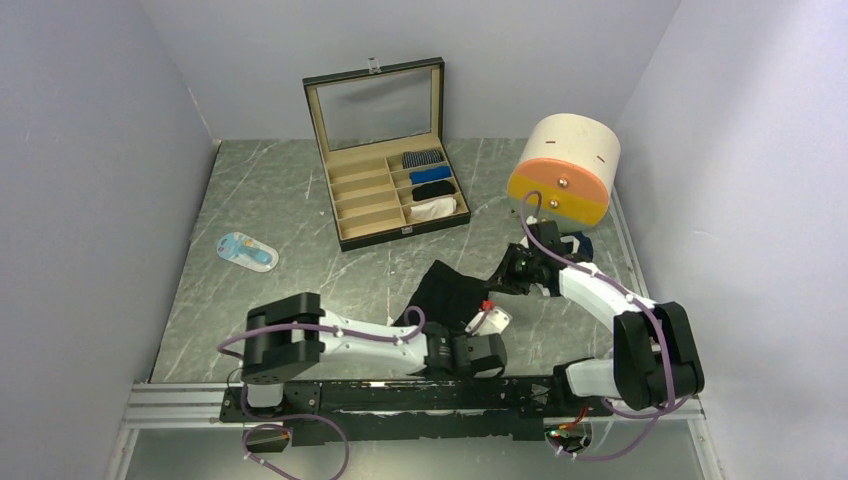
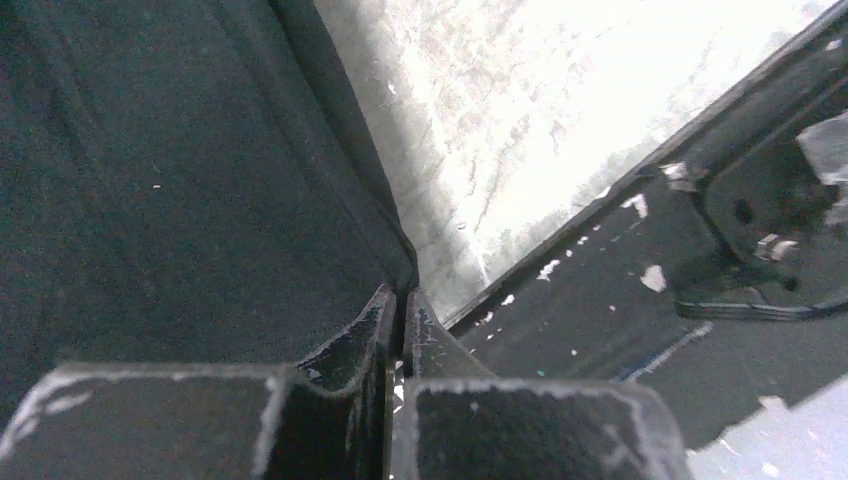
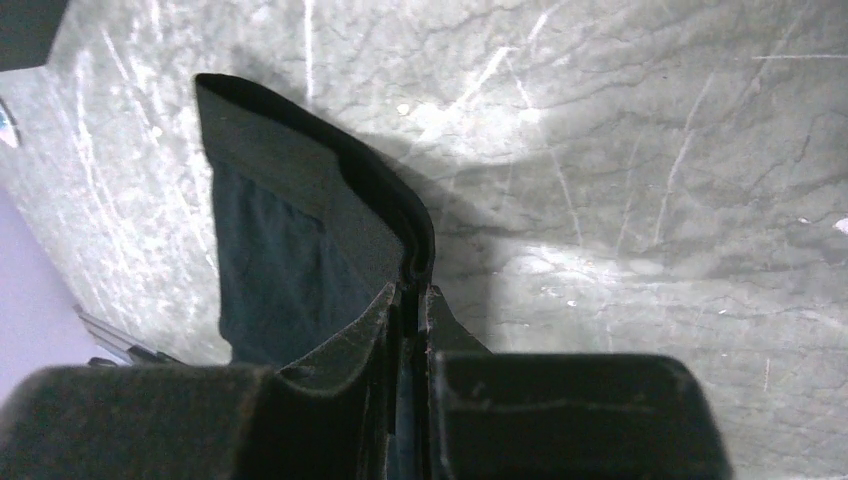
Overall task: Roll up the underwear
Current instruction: Fold the underwear at the center of the board.
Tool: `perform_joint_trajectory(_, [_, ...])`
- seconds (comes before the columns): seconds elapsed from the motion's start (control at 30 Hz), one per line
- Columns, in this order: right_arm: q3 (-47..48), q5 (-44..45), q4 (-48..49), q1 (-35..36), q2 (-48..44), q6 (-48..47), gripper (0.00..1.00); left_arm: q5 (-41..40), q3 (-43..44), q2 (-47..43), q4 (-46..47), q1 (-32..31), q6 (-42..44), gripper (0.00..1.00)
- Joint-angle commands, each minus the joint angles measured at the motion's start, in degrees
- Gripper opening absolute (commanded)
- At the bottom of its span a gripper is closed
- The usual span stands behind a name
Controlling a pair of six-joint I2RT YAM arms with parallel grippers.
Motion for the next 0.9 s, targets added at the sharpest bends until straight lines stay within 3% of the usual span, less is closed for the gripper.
perform_joint_trajectory(0.0, [3.4, -0.8, -1.1, -0.1, -2.5, 2.1, 0.12, 8.1, -5.3, -7.0, 10.8, 3.3, -0.2, 0.05])
perform_joint_trajectory(0.47, [11.8, -1.0, -3.2, 3.6, 3.2, 8.4, 0.08, 19.0, -21.7, -18.0, 24.7, 12.2, -3.6, 0.05])
perform_joint_trajectory(0.87, [20.0, 5.7, -3.7, 11.3, 12.0, 12.8, 0.06, 22.9, -31.1, -26.1, 27.6, 19.6, -4.4, 0.05])
